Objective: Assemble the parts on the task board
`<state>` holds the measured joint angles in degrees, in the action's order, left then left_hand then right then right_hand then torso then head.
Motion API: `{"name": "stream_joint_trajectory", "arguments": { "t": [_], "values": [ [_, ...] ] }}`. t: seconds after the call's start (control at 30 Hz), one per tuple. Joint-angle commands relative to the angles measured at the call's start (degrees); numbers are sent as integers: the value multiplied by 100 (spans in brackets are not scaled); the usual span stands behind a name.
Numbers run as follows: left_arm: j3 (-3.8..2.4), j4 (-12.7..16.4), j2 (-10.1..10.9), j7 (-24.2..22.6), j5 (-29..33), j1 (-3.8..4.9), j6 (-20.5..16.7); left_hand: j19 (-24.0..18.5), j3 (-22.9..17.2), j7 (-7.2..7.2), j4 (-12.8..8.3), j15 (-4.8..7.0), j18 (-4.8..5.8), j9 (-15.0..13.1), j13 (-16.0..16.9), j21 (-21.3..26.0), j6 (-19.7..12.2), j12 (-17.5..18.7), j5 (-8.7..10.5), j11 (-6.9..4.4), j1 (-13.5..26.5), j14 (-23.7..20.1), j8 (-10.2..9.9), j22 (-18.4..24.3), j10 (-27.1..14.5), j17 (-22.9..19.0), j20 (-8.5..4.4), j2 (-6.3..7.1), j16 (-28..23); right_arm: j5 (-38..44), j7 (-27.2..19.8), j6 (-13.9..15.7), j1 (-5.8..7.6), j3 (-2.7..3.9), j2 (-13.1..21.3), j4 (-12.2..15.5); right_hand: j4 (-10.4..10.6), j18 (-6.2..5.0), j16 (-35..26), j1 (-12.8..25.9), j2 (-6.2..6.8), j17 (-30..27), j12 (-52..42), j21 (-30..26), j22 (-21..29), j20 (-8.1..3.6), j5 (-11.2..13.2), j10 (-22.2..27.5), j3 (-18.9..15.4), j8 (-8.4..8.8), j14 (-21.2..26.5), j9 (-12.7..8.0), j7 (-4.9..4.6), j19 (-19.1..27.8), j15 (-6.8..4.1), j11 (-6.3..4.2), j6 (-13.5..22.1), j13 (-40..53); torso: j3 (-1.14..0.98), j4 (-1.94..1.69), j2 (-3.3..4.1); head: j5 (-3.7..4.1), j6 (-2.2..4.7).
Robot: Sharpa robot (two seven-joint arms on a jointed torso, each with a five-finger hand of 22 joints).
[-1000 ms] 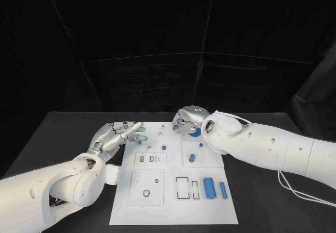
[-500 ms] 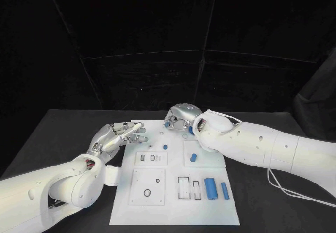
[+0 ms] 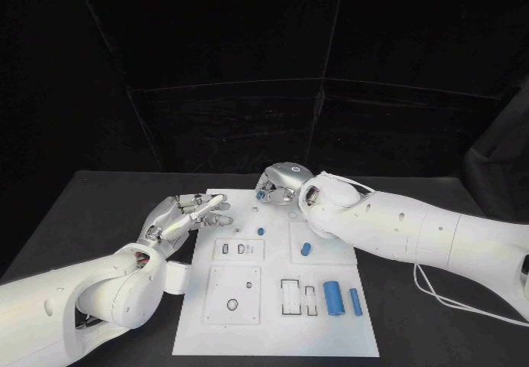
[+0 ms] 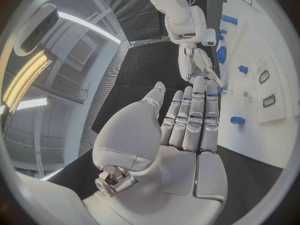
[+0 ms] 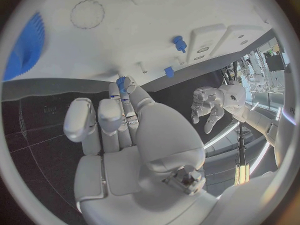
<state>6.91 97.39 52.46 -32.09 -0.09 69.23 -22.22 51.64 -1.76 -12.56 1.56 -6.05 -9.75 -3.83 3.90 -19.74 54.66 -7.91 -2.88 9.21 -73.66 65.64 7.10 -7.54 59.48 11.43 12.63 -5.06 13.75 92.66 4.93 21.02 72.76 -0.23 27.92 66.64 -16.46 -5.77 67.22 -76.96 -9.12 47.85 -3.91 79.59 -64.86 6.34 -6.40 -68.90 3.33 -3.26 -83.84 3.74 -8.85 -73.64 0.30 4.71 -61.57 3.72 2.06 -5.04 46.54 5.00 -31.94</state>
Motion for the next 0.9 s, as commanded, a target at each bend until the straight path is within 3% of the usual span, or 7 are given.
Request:
{"name": "stream_joint_trajectory", "arguments": {
  "t": [0.03, 0.33, 0.53, 0.63, 0.7, 0.73, 0.9],
  "values": [
    [-5, 22, 0, 10, -23, 14, 95, 35, -39, -32, 0, -25, -78, 9, -9, 21, -2, 19, -32, 26, -54, -13, -21, 6, 3, 6, 15, -21, -11, 122, 49, -113, 15, 4, -44, -52, 2, 68, 22, 34, 4, -8, 37, 19, -1, 6, 17, 35, 47, -35, -28, 2, -16, -3, -15, 22, -9, -7, 0, 0, 16, -8, 0],
    [-5, 23, -3, 39, -24, 18, 112, 35, -54, -30, -11, -25, -78, 9, -9, 26, -3, 26, -31, 25, -59, -15, -25, 11, 4, 11, 16, -20, -17, 185, 81, -204, 16, 4, -144, -190, 5, 58, 6, 113, 60, -86, 40, 7, 40, 22, 53, 102, 147, -30, 1, -3, -32, 50, 2, 42, 47, -9, 6, -1, 16, -14, 18],
    [-5, 17, -2, 57, -24, 18, 124, 35, -59, -30, -14, -26, -78, 9, -9, 29, -4, 28, -31, 26, -59, -17, -27, 13, 4, 13, 17, -18, -20, 189, 63, -170, 16, 4, -177, -234, 22, 8, -114, 267, 213, -348, 50, -100, 291, 70, 73, 348, 254, -14, 82, -17, -111, 256, 67, 116, 269, -21, 4, 8, 24, -33, 23],
    [-5, 17, 0, 66, -24, 19, 130, 35, -60, -30, -15, -26, -78, 9, -9, 29, -4, 29, -31, 26, -59, -17, -28, 13, 4, 13, 17, -17, -21, 160, 37, -106, 18, 4, -180, -250, 65, -130, -534, 363, 424, -1015, 31, -443, 995, 157, 139, 910, 226, -10, 282, -18, -202, 776, 169, 246, 736, -15, 8, 13, 24, -36, 32],
    [-5, 16, 1, 76, -24, 19, 137, 35, -60, -30, -15, -26, -78, 9, -9, 29, -4, 29, -31, 26, -59, -17, -28, 13, 4, 13, 17, -17, -21, 130, 13, 3, 21, 4, -163, -235, 153, -222, -810, 394, 583, -1424, 25, -711, 1473, 193, 152, 1343, 140, -1, 397, -42, -161, 1125, 186, 259, 1529, -17, 7, 13, 29, -45, 33],
    [-5, 16, 2, 79, -24, 19, 140, 35, -61, -31, -16, -26, -78, 9, -9, 30, -5, 30, -31, 26, -59, -18, -28, 14, 3, 14, 17, -17, -22, 118, 5, 59, 21, 4, -146, -213, 199, -242, -888, 392, 629, -1538, 11, -781, 1583, 199, 154, 1416, 112, 8, 423, -47, -163, 1197, 194, 262, 1745, -13, 4, 13, 29, -44, 37],
    [-5, 18, 23, 90, -24, 20, 150, 34, -66, -32, -21, -28, -77, 10, -10, 33, -8, 35, -31, 27, -59, -21, -32, 16, 1, 16, 18, -13, -26, -1, -24, 319, 23, 5, 77, 33, 332, -249, -930, 362, 718, -1603, -84, -839, 1645, 200, 131, 1390, 64, 10, 390, -46, -189, 1199, 182, 255, 1945, 6, -6, 25, 30, -46, 52]
  ]
}}
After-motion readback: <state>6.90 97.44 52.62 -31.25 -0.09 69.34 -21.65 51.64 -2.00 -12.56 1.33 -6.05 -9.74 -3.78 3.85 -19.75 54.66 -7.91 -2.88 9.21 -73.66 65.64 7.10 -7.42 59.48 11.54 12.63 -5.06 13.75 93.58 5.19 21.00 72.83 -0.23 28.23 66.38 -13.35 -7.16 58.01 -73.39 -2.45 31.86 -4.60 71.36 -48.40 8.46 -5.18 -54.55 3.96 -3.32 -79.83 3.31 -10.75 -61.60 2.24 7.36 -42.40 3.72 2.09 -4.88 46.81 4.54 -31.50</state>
